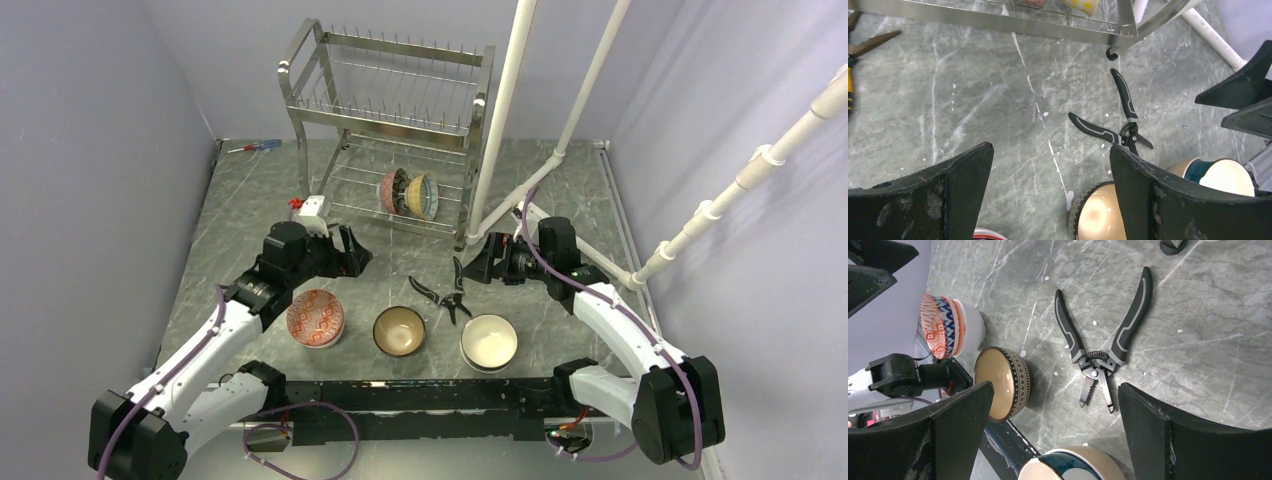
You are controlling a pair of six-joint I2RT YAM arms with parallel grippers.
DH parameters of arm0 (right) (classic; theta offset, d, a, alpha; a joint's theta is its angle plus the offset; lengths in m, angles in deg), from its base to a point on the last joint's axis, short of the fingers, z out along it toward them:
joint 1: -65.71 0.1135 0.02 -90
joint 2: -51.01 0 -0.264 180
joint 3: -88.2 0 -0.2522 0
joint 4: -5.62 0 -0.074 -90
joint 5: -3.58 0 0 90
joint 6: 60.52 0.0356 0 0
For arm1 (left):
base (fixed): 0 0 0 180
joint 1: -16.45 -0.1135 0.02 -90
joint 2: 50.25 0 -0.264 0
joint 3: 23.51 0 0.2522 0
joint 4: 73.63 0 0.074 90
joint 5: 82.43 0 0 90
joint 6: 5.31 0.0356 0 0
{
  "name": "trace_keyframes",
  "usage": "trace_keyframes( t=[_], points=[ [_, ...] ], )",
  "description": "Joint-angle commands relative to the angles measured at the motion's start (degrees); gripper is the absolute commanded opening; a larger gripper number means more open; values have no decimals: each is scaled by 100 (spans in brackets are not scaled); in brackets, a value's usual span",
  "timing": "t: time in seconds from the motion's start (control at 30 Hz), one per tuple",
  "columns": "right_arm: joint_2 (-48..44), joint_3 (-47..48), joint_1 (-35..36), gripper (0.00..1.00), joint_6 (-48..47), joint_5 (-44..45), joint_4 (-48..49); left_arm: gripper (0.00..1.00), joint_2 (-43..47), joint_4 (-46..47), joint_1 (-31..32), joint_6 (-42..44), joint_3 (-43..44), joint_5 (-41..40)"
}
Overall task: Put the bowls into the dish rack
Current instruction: Pick up the bowl from the center of the board.
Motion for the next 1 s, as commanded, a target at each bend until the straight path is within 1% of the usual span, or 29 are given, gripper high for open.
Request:
trace_keyframes(
  t=[0.0, 0.27, 0.4, 0.53, 0.7, 0.9, 0.97],
  points=[
    [8, 164, -19, 100, 36, 148, 128, 90, -88, 252, 23, -8, 13, 571],
    [-328, -95, -14, 99, 99, 181, 467, 90, -270, 530, 23, -45, -26, 726],
    [-424, -133, -13, 99, -58, 238, 484, 90, -346, 644, 21, -92, -82, 918],
    [-529, -318, -6, 99, -235, -11, 741, 90, -402, 585, 23, -61, -156, 1143],
    [-473, -288, 35, 99, -470, -133, 617, 90, -349, 505, 23, -79, -364, 1281],
    [-270, -266, 363, 99, -563, -56, 721, 90, -177, 315, 23, -83, -400, 1210],
    [-226, -244, 629, 99, -571, 87, 774, 90, -112, 235, 27, -71, -349, 1168]
  ],
)
